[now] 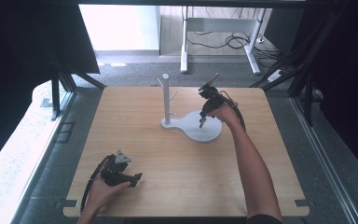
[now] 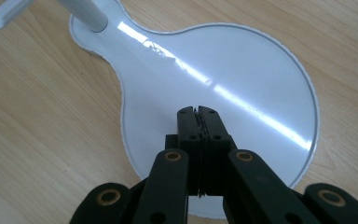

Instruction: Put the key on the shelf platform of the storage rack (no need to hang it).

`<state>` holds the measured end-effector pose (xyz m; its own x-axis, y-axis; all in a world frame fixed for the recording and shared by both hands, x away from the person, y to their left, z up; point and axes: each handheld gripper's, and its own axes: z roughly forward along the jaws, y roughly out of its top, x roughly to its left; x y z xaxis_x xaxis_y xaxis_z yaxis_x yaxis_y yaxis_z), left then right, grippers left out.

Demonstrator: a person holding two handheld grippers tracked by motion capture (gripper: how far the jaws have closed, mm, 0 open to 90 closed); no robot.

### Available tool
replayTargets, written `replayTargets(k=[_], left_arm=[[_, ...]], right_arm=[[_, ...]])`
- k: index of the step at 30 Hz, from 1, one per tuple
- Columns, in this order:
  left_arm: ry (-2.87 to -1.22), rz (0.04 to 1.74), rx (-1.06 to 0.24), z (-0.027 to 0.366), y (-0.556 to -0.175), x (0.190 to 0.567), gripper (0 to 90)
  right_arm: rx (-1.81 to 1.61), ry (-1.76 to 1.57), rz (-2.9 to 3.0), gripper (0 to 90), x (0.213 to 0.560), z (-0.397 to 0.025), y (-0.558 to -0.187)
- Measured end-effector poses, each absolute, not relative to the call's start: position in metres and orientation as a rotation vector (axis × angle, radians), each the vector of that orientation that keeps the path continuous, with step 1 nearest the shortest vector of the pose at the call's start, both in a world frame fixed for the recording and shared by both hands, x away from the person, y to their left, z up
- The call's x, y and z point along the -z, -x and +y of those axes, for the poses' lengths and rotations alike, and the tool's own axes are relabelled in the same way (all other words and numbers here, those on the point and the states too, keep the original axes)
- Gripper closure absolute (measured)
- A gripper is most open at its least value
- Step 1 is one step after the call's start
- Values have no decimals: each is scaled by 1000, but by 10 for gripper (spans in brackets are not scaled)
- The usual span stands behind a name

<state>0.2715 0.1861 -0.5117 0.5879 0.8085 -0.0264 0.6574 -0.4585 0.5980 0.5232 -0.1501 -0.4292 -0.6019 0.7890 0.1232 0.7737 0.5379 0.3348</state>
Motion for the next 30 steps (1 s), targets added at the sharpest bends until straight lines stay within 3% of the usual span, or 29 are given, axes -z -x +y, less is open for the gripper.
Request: replayTargets(k=[27,30], left_arm=[[-2260,1159,-344,183,-272,513,202],[-2265,1156,-342,183,-272,514,202]], right_arm=[[-526,-1452,2645,883,472,-155,-534],[-513,-1427,2645,829,473,-154,-532]])
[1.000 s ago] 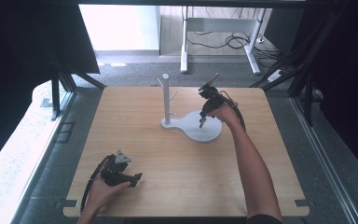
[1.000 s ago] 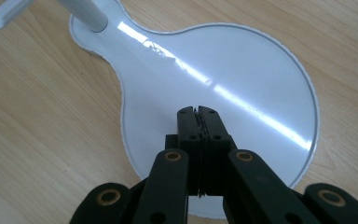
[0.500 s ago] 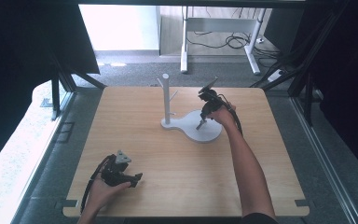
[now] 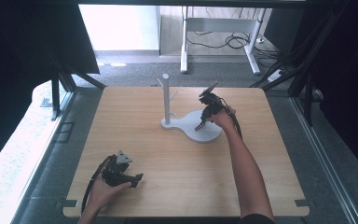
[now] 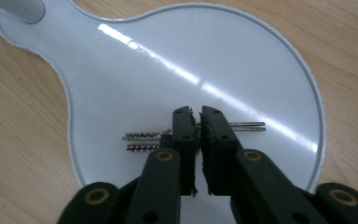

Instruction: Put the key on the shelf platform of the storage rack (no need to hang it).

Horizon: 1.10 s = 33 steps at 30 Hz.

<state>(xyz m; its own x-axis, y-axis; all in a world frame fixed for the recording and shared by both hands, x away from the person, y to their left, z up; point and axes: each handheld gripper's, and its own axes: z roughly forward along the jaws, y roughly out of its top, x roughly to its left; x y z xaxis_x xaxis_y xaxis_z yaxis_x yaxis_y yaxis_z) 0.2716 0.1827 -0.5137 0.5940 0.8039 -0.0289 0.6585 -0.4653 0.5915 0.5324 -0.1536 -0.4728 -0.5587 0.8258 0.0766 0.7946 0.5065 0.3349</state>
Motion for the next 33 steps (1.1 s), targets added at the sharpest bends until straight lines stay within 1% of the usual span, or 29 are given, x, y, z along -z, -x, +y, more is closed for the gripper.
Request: replayTargets(k=[2,4,11,19,33], left_arm=[[-2265,1156,-342,182,-271,514,202],[-2265,1156,-341,182,-272,514,202],[-2272,1150,-341,181,-272,515,202],[-2276,1146,-341,180,-272,515,202],[-2288,1142,-347,176,-271,516,202]], right_arm=[[-513,-1420,2641,804,473,-153,-532],[-517,-1402,2643,747,473,-153,-531],[-545,-1367,2613,605,465,-152,-526],[-606,-1352,2600,559,458,-154,-515],[-727,-1221,2615,549,443,-171,-469]])
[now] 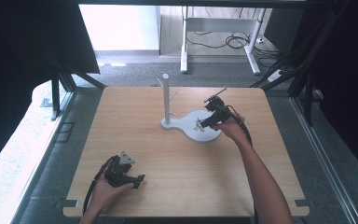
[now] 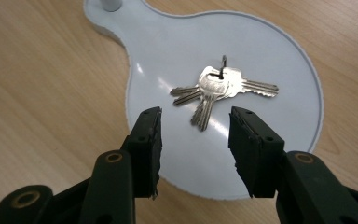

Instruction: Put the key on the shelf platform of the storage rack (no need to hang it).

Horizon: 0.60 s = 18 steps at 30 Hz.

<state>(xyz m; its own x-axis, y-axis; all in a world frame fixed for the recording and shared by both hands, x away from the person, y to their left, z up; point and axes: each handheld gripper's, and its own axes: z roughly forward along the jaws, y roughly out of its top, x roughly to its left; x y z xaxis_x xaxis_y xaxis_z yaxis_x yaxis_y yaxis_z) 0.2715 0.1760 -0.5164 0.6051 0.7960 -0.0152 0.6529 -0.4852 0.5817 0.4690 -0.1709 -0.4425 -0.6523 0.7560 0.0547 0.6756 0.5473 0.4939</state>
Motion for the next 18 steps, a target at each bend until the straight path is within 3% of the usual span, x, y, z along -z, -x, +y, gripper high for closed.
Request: replayTargets(k=[18], left_arm=[[-2304,1126,-344,170,-271,518,202]], right_arm=[[-911,-1148,2586,546,459,-221,-381]])
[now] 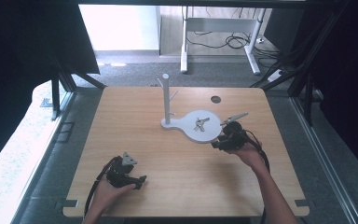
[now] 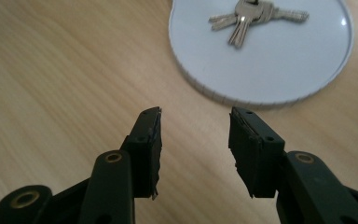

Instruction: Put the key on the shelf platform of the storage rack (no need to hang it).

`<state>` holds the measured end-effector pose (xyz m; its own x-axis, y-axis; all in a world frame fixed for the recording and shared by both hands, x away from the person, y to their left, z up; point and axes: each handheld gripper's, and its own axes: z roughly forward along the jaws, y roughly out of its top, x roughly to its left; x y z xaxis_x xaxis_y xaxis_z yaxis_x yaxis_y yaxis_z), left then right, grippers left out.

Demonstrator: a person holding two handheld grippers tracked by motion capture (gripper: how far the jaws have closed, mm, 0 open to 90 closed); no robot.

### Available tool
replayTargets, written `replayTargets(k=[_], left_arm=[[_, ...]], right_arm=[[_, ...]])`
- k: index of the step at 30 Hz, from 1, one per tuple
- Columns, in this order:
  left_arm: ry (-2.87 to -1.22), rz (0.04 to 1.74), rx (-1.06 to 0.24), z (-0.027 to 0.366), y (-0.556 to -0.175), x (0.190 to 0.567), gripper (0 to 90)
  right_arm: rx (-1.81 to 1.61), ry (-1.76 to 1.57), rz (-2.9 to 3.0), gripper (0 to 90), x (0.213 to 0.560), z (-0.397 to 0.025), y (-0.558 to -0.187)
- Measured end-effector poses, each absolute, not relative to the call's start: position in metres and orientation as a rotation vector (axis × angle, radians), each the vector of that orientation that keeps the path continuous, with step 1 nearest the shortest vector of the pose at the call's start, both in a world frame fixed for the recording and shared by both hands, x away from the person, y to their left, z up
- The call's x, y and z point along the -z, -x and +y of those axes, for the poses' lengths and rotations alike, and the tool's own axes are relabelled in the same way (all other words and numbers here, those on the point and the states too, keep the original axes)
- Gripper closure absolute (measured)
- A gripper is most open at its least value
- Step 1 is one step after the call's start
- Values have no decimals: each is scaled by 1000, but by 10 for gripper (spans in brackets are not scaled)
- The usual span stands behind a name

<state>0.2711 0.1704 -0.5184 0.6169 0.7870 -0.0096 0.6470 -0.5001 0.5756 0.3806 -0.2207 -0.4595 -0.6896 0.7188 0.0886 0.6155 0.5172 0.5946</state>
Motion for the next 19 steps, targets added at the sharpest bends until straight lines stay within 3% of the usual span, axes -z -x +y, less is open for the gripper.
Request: replayTargets(k=[11,19], left_arm=[[-2294,1158,-357,173,-272,519,201],[-2285,1178,-374,179,-274,519,202]], right_arm=[[-982,-1231,2532,545,505,-265,-324],[-992,-1207,2531,522,510,-274,-313]])
